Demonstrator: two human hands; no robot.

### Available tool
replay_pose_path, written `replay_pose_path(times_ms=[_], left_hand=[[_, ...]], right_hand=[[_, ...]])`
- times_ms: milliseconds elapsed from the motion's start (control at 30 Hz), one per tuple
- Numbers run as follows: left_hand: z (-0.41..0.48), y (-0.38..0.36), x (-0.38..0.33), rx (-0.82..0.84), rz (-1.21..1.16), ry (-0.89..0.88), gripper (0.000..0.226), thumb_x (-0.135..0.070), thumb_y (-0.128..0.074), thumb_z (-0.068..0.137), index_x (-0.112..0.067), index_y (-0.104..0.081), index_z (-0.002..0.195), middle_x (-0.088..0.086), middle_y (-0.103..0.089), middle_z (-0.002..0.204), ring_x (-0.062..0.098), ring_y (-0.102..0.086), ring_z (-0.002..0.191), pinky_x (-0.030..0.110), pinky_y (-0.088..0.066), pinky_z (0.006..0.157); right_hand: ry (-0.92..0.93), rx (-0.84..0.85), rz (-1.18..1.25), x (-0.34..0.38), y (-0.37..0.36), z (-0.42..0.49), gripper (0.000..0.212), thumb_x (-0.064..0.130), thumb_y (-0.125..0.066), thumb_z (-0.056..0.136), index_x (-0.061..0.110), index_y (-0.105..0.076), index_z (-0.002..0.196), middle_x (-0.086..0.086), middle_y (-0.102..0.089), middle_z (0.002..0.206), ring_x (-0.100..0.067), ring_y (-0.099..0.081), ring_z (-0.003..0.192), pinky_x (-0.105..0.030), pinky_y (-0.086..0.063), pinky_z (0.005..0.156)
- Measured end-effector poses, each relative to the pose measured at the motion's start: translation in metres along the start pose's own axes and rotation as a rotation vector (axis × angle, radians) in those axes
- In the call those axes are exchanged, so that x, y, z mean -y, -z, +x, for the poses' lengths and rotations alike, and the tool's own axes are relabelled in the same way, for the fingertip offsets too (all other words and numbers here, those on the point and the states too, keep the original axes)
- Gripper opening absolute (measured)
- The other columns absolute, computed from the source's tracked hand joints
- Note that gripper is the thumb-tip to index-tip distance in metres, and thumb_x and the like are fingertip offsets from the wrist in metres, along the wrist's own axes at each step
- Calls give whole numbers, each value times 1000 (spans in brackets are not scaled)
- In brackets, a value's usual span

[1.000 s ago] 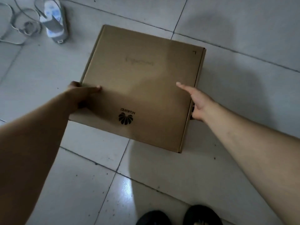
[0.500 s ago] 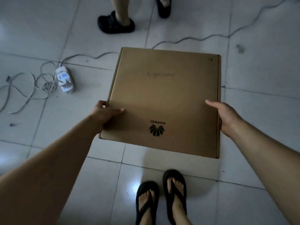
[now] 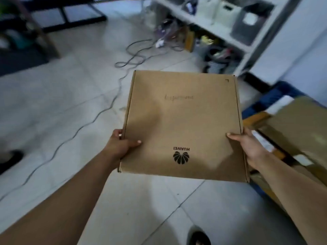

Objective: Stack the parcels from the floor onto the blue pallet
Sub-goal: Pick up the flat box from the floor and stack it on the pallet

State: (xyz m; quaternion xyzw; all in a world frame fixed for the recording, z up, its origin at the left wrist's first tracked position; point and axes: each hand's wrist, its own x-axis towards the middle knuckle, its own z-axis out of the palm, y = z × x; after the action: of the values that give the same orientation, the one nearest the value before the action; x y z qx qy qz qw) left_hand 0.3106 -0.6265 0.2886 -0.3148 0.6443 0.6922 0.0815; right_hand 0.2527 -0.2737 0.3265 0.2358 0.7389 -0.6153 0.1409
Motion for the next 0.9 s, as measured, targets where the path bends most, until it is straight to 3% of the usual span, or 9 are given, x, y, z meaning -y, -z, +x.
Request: replay_pose_path(times_ms=[133, 233, 333, 433, 500, 633, 767, 833, 900], left_hand=[[-29, -175, -50, 293, 159, -71, 70, -4, -78, 72, -10, -40, 130, 12, -55, 121, 30, -59, 101, 42, -52, 79], [-63, -316, -64, 508, 251, -118, 76, -12, -85, 60, -10, -47, 126, 15, -58, 124, 35, -61, 105, 50, -51, 90], [-105, -450, -47, 657, 305, -142, 79, -21, -86, 58, -9, -49, 127, 13, -61, 120, 32, -64, 99, 46, -56, 80], [-143, -576, -11, 676, 333, -144, 70, -14, -81, 69, -9, -44, 128, 7, -59, 114, 16, -61, 84, 25, -50, 59], [-157, -653, 9, 716, 348, -131, 69, -12, -80, 71, -10, -42, 129, 8, -58, 114, 18, -59, 84, 23, -47, 56], [-180, -764, 51, 749, 365, -47, 63, -7, -81, 68, -15, -48, 120, 6, -63, 111, 21, -64, 88, 27, -51, 57], [-196, -832, 85, 749, 405, -16, 48, -3, -79, 70, -23, -50, 103, -2, -65, 94, 13, -65, 76, 22, -52, 47], [-203, -849, 107, 760, 434, 3, 47, -2, -76, 73, -19, -50, 108, 2, -67, 98, 18, -67, 80, 29, -56, 57], [-207, -855, 127, 777, 458, -8, 50, -1, -75, 74, -15, -48, 113, 6, -67, 105, 26, -67, 93, 41, -58, 78]], right_hand=[[12, -307, -3, 18, 192, -22, 51, 22, -72, 81, 9, -50, 125, -16, -65, 115, -30, -64, 96, -38, -53, 83], [30, -447, 4, 6, 347, -60, 65, 42, -75, 74, 25, -48, 131, 0, -61, 114, -21, -62, 97, -34, -52, 76], [-59, -490, 6, -19, 480, -90, 73, 58, -73, 66, 48, -40, 131, 12, -60, 105, -16, -61, 92, -30, -46, 67], [-162, -511, 23, -61, 592, -92, 77, 59, -71, 68, 46, -37, 135, 8, -58, 110, -21, -58, 98, -32, -42, 68], [-207, -559, 58, -88, 655, -84, 74, 58, -70, 69, 45, -38, 135, 10, -57, 108, -19, -57, 96, -30, -39, 66], [-267, -607, 123, -146, 744, -67, 66, 48, -70, 77, 39, -42, 136, 12, -58, 107, -13, -57, 94, -29, -41, 65], [-343, -691, 140, -199, 794, -48, 58, 40, -67, 82, 35, -45, 135, 2, -60, 116, -16, -57, 93, -31, -44, 69], [-377, -700, 141, -226, 813, -43, 60, 40, -69, 81, 36, -45, 136, 5, -60, 110, -15, -57, 92, -32, -44, 71], [-399, -714, 152, -247, 826, -37, 64, 42, -71, 78, 40, -44, 136, 13, -59, 100, -12, -57, 89, -29, -41, 65]])
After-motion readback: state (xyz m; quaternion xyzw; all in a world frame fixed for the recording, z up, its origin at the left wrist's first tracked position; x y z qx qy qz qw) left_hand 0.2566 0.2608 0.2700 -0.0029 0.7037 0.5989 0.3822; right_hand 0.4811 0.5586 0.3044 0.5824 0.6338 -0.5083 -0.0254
